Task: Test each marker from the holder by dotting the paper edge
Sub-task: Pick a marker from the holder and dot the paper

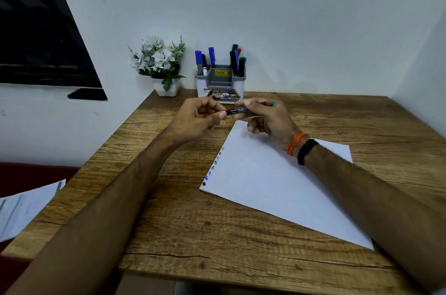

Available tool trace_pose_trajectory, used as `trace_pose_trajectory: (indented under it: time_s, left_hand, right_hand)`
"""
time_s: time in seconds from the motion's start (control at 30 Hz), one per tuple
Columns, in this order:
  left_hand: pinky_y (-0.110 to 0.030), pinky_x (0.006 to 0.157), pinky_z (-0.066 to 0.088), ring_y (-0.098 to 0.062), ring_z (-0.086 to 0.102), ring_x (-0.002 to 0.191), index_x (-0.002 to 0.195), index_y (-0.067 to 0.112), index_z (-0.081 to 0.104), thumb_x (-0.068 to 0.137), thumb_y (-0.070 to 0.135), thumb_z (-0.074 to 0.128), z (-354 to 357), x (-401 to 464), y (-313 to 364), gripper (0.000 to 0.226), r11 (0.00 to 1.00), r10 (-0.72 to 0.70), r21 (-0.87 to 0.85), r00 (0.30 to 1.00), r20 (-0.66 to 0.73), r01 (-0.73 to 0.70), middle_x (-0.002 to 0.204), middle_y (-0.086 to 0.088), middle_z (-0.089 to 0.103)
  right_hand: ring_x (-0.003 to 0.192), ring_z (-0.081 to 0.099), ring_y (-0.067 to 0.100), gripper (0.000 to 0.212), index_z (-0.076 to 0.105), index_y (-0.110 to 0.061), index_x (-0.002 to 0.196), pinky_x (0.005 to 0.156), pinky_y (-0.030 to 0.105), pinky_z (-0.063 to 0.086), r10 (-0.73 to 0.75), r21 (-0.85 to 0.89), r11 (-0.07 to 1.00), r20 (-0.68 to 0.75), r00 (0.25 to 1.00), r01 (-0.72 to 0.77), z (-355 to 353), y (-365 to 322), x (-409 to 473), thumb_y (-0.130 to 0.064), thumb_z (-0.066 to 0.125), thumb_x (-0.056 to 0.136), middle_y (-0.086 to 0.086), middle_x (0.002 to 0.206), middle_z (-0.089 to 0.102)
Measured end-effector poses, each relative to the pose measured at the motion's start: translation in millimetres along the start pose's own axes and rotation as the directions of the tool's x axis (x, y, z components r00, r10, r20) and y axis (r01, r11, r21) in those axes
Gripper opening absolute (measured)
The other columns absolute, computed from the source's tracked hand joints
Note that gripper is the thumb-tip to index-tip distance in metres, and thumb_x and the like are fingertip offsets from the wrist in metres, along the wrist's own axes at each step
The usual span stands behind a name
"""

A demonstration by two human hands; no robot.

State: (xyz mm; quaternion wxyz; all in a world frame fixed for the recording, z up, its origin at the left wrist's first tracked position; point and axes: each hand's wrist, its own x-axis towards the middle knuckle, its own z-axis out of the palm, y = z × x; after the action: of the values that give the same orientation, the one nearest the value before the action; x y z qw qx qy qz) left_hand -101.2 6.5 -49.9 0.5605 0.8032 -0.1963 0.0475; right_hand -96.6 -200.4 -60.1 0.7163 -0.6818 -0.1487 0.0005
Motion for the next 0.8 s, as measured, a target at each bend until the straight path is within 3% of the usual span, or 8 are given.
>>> trace_pose_trajectory:
  time_s: [0.2,0.47,0.63,0.8]
  left_hand:
    - [-0.02,0.062,0.052,-0.004,0.059,0.064,0.095,0.006,0.064,0.09,0.01,0.063,0,1,-1,0.007,0.999,-0.035,-0.013,0.999,-0.008,0.035,0.083,-0.008,0.068]
    - [-0.023,0.058,0.045,-0.008,0.051,0.062,0.092,0.01,0.057,0.097,0.01,0.054,14,-1,-1,0.005,0.996,-0.089,0.021,0.995,-0.035,0.089,0.075,0.001,0.061]
    - [-0.022,0.059,0.047,-0.008,0.053,0.063,0.092,0.01,0.058,0.097,0.012,0.055,16,0,2,0.006,0.995,-0.104,-0.006,0.993,-0.048,0.104,0.076,0.001,0.062]
    - [-0.019,0.064,0.055,-0.008,0.063,0.065,0.093,0.009,0.062,0.09,0.008,0.063,11,6,10,0.004,0.993,-0.073,-0.101,0.991,-0.117,0.061,0.08,-0.003,0.067]
  right_hand:
    - [0.041,0.048,0.006,0.021,0.069,0.006,0.096,0.04,0.017,0.037,-0.112,-0.095,0.99,-0.071,0.991,0.105,-3,2,1,-0.013,0.07,0.087,0.0,0.063,0.068]
    - [0.043,0.046,0.008,0.005,0.071,-0.002,0.091,0.04,0.018,0.037,-0.194,-0.144,0.971,0.003,0.981,0.192,-4,8,1,-0.005,0.067,0.089,0.004,0.064,0.066]
    - [0.043,0.046,0.007,0.007,0.07,-0.001,0.091,0.039,0.019,0.035,-0.19,-0.157,0.969,0.035,0.981,0.193,-6,2,1,-0.007,0.066,0.09,0.004,0.065,0.064]
    - [0.051,0.052,0.008,0.016,0.072,-0.009,0.1,0.049,0.019,0.041,-0.084,-0.136,0.987,0.026,0.996,0.087,-14,-6,8,-0.02,0.07,0.088,0.005,0.077,0.071]
